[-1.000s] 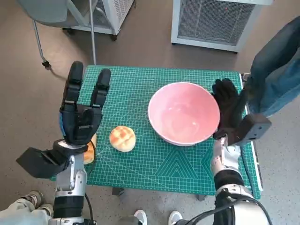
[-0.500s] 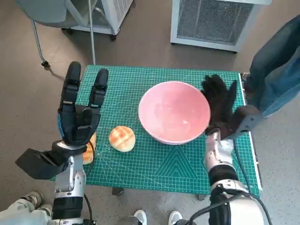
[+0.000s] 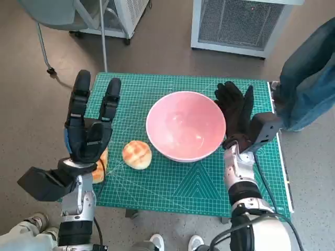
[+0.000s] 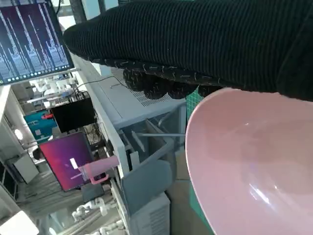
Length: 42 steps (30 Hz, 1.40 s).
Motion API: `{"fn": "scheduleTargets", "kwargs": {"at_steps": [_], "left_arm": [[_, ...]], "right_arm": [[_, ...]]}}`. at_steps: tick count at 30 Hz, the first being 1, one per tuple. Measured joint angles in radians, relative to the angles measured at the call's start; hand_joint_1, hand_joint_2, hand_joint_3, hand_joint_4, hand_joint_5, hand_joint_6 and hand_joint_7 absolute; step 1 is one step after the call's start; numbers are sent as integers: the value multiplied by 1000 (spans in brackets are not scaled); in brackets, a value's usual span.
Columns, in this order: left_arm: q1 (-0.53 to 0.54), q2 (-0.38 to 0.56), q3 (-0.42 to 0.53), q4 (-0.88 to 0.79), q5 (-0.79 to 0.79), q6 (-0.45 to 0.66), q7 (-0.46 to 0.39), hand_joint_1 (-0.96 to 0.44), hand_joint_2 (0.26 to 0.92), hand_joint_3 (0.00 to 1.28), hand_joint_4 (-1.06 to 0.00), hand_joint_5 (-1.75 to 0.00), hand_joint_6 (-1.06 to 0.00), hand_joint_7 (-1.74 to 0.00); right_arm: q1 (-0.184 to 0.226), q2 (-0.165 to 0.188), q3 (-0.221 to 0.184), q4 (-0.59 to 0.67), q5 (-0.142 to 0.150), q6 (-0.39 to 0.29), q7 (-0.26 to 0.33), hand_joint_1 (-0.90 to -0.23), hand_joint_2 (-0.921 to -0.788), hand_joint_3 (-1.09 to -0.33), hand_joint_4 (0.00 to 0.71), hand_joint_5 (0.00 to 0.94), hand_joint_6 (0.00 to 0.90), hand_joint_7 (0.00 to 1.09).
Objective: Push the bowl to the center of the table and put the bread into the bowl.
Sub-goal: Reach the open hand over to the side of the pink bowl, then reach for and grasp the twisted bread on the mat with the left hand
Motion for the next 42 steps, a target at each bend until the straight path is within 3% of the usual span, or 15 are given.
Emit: {"fn": "scheduleTargets", "kwargs": {"at_steps": [9, 13, 16, 21, 26, 34, 42], "left_arm": [[1, 6, -2, -21, 35, 2, 26, -206, 908, 1, -406, -3, -381, 0], [-5, 23, -5, -21, 72, -6, 30, -201, 912, 2, -406, -2, -381, 0], [-14, 48, -5, -21, 113, -29, 35, -196, 914, 3, -405, -1, -381, -1], [-33, 119, -3, -17, 222, -106, 52, -223, 919, 12, -395, 0, -372, 0], [-49, 255, 7, 12, 409, -217, 92, -231, 921, 39, -365, 0, -337, 0], [-51, 500, 43, 70, 618, -312, 144, -231, 921, 45, -337, 0, -314, 0], [-35, 643, 54, 142, 632, -390, 160, -229, 921, 38, -329, 0, -309, -1]], "right_arm": [[31, -14, 78, -145, -76, -206, -5, -594, -921, -811, 183, 6, 84, 383], [77, -17, 132, -238, -111, -297, 36, -611, -921, -822, 201, 12, 78, 426], [122, -22, 163, -321, -109, -337, 85, -617, -921, -821, 207, 9, 47, 500], [189, -31, 197, -479, -66, -340, 164, -617, -921, -812, 207, 4, 7, 595], [260, -32, 230, -663, -28, -308, 201, -619, -921, -809, 207, 3, 0, 623], [350, -37, 269, -854, -23, -261, 215, -621, -921, -802, 212, 5, -1, 634], [382, -34, 290, -928, -22, -245, 217, -620, -921, -800, 213, 5, -1, 637]]}}
